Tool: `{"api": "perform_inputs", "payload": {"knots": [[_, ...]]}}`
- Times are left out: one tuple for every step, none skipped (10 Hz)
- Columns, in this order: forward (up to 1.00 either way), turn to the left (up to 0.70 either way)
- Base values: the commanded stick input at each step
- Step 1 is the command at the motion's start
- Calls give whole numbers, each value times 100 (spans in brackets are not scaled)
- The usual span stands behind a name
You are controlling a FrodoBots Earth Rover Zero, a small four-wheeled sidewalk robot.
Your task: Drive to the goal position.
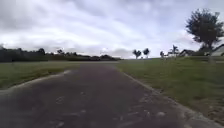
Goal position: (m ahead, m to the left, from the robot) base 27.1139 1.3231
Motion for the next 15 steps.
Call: {"api": "perform_inputs", "payload": {"knots": [[70, 35], [70, 35], [70, 35], [70, 35], [70, 35], [70, 35], [70, 35], [70, 35], [70, 27], [70, 4], [70, 1], [70, 1], [70, 2], [70, 2], [70, 2]]}}
